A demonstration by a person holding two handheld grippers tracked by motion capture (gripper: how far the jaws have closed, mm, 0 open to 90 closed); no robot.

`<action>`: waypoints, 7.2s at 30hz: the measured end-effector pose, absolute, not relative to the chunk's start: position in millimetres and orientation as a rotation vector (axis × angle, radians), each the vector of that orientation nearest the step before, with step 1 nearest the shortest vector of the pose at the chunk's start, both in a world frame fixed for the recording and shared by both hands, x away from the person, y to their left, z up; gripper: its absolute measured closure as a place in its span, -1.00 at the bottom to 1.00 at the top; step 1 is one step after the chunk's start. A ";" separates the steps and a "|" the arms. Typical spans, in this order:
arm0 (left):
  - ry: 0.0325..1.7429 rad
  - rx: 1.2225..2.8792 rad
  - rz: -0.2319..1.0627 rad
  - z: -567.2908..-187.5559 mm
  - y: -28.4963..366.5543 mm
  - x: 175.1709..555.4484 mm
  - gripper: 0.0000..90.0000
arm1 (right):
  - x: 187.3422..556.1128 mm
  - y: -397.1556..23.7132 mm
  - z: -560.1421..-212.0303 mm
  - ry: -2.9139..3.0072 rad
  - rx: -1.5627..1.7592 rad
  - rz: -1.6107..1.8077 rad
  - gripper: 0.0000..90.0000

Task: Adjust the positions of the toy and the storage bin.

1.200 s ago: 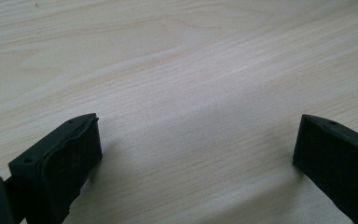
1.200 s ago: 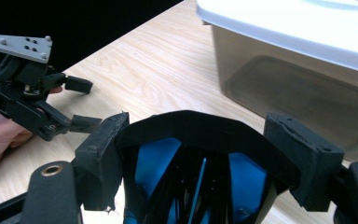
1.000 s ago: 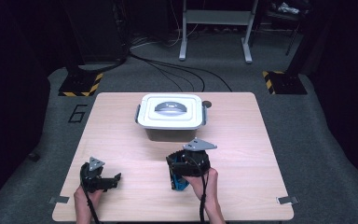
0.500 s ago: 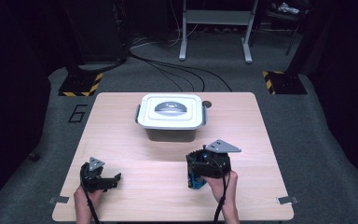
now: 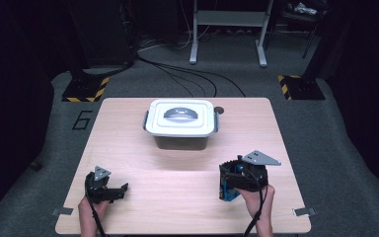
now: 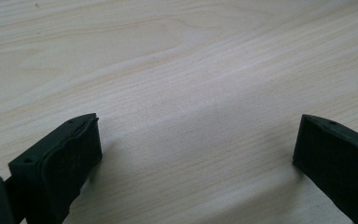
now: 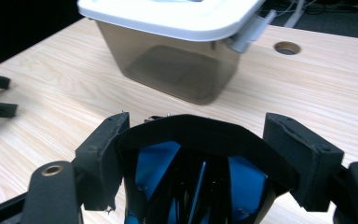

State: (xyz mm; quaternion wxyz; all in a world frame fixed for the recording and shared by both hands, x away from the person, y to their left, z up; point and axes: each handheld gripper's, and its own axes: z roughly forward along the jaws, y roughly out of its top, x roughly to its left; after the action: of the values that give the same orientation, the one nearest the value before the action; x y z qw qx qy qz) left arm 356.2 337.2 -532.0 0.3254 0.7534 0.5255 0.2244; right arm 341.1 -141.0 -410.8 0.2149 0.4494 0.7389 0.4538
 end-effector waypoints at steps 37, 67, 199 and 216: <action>1.378 1.975 0.589 -532.0 337.1 356.4 -0.98 | 366.3 -181.5 -436.4 2.222 1.273 0.950 -0.47; 1.378 1.974 0.588 -532.0 337.0 356.4 -0.98 | 419.7 -160.5 -499.0 2.451 1.452 0.769 -0.50; 1.376 1.977 0.592 -532.0 337.2 356.4 -0.98 | 536.5 -117.7 -410.6 2.171 1.478 0.966 0.74; 1.376 1.976 0.591 -532.0 337.1 356.4 -0.98 | 530.6 -122.2 -409.8 2.176 1.489 0.960 0.60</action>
State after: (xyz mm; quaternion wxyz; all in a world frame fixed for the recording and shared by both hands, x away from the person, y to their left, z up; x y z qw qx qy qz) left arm 356.4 337.1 -532.0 0.3248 0.7537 0.5249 0.2255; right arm 530.6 -122.2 -409.8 0.1671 0.5234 0.7645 0.3372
